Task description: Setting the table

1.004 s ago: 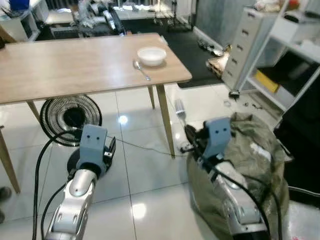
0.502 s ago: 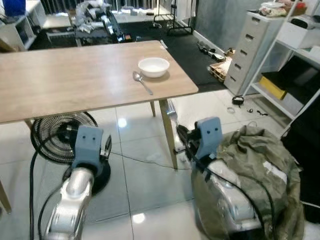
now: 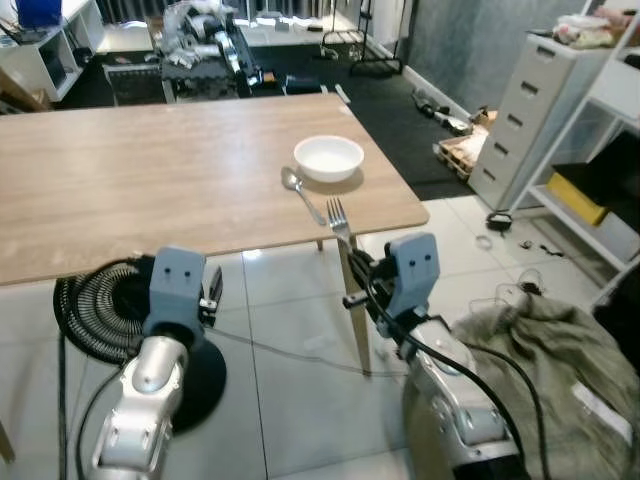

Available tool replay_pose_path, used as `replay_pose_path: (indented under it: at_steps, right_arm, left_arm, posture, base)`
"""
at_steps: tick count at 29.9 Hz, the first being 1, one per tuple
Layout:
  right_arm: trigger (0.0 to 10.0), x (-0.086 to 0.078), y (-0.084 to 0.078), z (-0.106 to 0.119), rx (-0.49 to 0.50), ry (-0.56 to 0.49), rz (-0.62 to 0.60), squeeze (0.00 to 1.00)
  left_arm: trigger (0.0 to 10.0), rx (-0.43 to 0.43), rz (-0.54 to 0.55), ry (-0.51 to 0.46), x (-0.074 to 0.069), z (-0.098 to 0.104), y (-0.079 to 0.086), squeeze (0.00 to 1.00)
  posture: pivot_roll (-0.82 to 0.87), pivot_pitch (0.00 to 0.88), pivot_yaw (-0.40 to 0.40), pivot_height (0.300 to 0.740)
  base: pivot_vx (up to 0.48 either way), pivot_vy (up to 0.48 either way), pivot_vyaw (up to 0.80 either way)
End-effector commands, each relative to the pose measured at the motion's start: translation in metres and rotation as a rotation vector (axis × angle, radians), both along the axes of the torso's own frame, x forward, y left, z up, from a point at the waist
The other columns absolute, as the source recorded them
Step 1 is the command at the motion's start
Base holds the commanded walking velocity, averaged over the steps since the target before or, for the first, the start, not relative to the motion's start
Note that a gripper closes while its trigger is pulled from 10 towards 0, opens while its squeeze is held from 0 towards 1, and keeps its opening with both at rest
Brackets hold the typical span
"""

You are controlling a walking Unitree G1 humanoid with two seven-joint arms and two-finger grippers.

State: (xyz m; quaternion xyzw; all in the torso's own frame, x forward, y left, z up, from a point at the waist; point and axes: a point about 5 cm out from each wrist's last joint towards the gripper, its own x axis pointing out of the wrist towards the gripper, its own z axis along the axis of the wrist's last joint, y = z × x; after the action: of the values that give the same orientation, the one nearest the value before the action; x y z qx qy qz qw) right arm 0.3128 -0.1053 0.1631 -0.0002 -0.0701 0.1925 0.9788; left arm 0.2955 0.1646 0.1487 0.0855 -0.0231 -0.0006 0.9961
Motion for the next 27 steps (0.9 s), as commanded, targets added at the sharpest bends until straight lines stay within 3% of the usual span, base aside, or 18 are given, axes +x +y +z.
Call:
replay_pose_path:
  at_steps: [1,22,27]
  right_arm:
    - [10.0,-0.0008,0.0055,0.0017,0.006,-0.01,0.015,0.0]
    - [10.0,-0.0025,0.0066,0.0003,0.008,-0.003,0.017,0.0]
    - [10.0,-0.0037,0.004,0.001,-0.005,0.002,0.008,0.0]
  left_arm:
    - [10.0,0.016,0.027,0.013,-0.0021,-0.003,0.0082,0.0]
    - [10.0,0.026,0.028,0.011,-0.0038,-0.0031,0.009,0.0]
    - [10.0,0.033,0.005,0.019,-0.0073,-0.004,0.007,0.0]
  posture:
    - [0.03,0.0,0.055,0.74]
    - [0.03,0.0,0.056,0.74]
    - [0.03,0.0,0.056,0.74]
  base:
    - [0.48,0.0,0.0]
    - [0.48,0.0,0.0]
    - [0.253,0.0,0.0]
